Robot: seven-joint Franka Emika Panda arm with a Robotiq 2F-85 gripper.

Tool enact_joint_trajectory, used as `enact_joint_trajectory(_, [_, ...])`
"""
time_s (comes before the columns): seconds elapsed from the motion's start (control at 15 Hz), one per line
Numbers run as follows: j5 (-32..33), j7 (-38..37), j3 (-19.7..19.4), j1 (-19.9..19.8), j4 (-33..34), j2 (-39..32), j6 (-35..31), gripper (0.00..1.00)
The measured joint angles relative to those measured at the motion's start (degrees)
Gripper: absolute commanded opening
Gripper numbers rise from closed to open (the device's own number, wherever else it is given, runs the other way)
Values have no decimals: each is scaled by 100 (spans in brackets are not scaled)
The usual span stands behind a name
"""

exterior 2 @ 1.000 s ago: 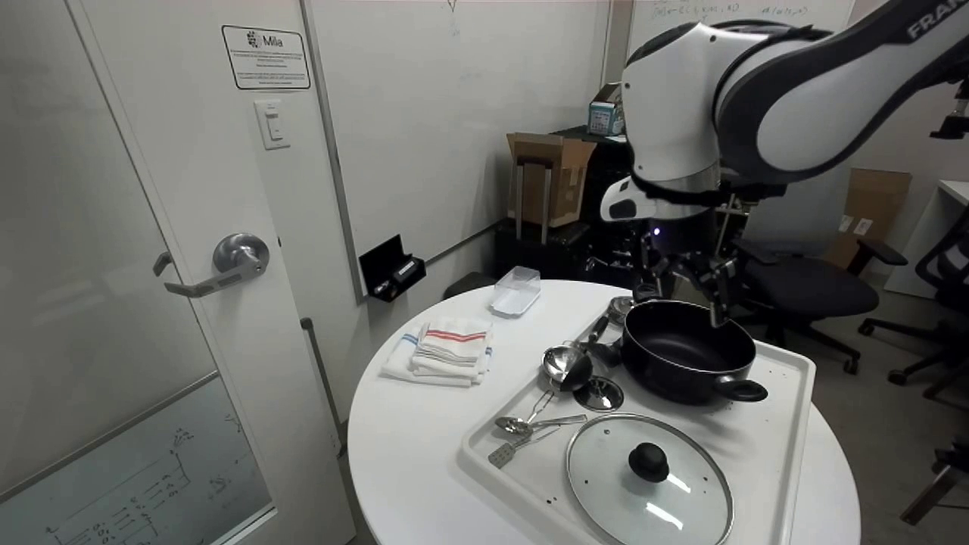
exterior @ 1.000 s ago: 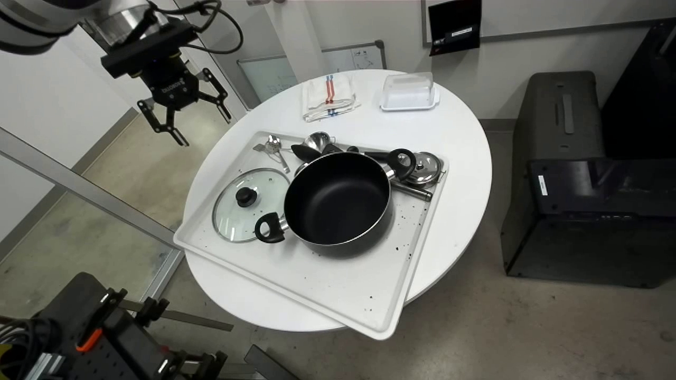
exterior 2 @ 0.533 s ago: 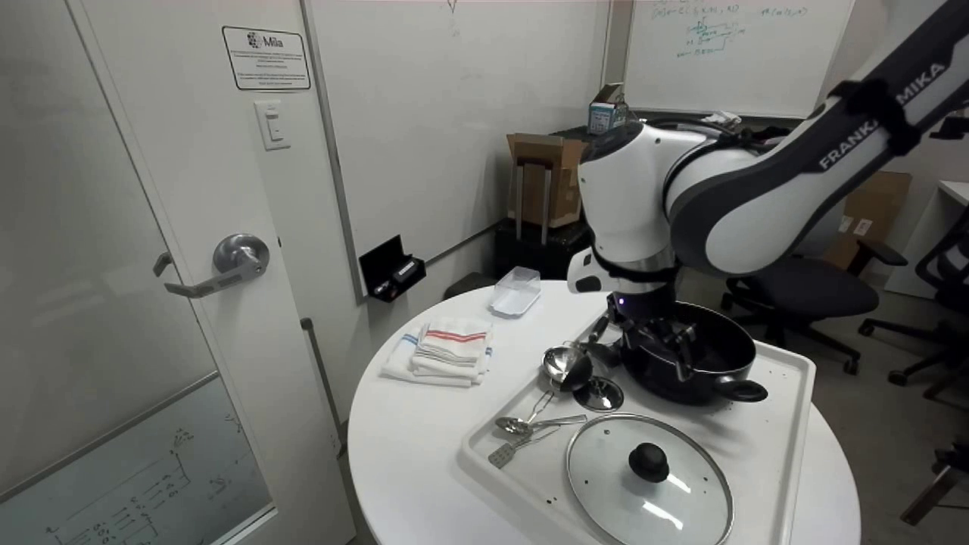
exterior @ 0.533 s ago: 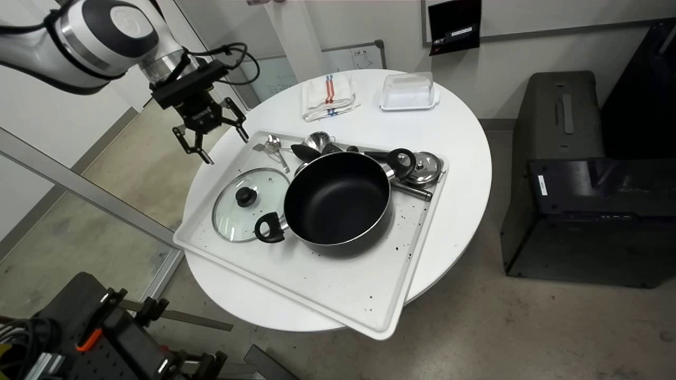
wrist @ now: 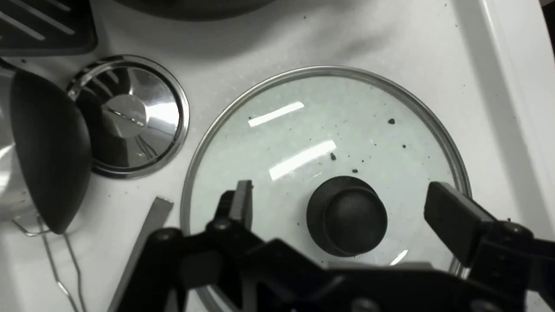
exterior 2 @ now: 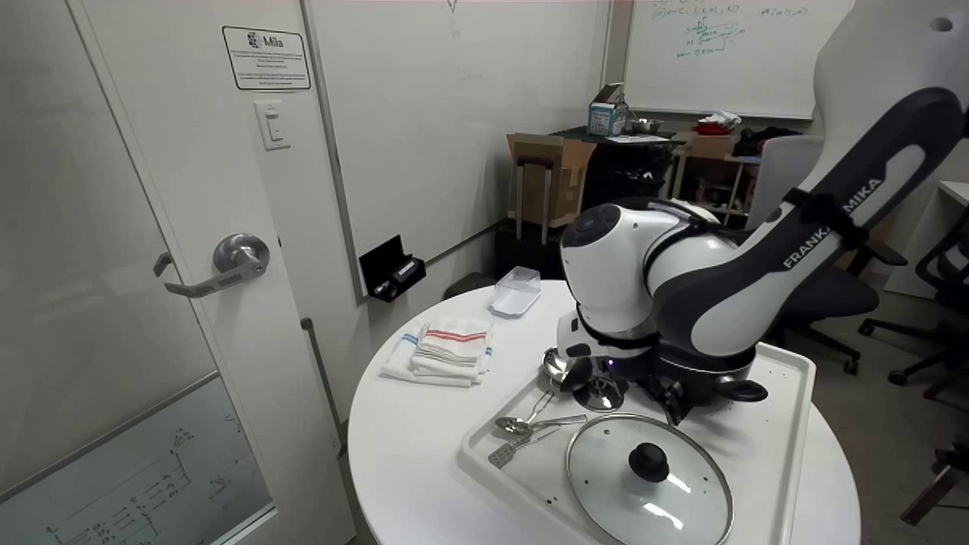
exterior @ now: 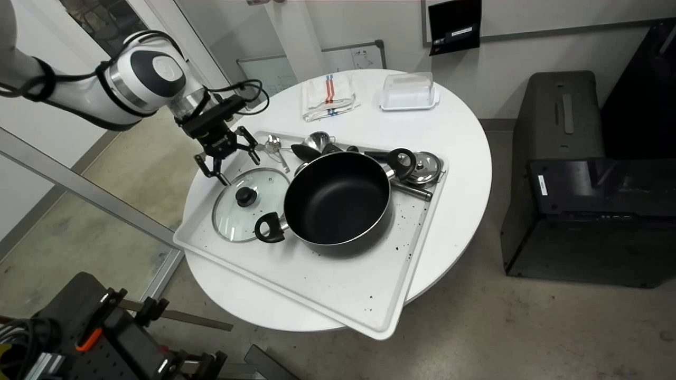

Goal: Put the glass lid on the black pot.

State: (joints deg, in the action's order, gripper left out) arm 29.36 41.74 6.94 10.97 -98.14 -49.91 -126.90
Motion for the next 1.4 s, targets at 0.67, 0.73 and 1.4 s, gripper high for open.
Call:
enact_joint_trajectory(0.67, [43,244,1,89,85,-503,-3,100])
enact_joint_trajectory(0.73, [43,247,1,92,85,-528,-3,100])
enact_joint_trajectory(1.4, [376,247,-6,182,82,-750,-638,100])
